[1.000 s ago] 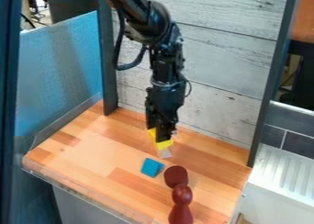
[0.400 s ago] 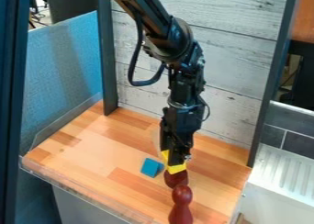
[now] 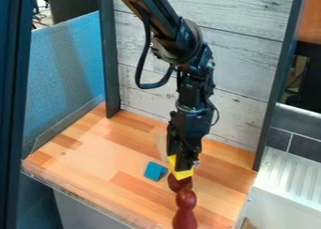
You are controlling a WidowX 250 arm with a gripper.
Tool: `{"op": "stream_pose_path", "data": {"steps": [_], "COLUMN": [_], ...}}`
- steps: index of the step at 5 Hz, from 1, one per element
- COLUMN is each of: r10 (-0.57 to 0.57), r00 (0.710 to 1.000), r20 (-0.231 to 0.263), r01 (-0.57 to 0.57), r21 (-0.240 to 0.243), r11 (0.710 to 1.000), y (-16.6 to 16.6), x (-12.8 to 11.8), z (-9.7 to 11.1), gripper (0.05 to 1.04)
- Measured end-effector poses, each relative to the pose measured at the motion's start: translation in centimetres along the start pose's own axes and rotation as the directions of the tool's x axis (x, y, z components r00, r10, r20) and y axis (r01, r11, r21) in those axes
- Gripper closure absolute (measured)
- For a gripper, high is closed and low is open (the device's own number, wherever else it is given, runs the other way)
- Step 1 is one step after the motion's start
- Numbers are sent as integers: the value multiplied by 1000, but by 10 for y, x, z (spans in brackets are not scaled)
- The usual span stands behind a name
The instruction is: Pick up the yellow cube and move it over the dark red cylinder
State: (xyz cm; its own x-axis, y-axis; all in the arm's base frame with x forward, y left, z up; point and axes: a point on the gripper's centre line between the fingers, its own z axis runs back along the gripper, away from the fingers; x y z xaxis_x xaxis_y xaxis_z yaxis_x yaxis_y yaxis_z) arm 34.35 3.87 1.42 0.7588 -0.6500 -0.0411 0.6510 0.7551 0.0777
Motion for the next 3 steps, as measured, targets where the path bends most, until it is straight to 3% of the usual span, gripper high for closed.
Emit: {"op": "stream_pose_path", "data": {"steps": [2,3], "r10": [-4,-15], "r00": [1000,1000], "r20": [-27,-16], "r01": [5,16], "r21": [7,37], "r11": [1000,999], "y": [-7,-8], "x": [6,13], "z": [-12,-12], "gripper": [537,537]}}
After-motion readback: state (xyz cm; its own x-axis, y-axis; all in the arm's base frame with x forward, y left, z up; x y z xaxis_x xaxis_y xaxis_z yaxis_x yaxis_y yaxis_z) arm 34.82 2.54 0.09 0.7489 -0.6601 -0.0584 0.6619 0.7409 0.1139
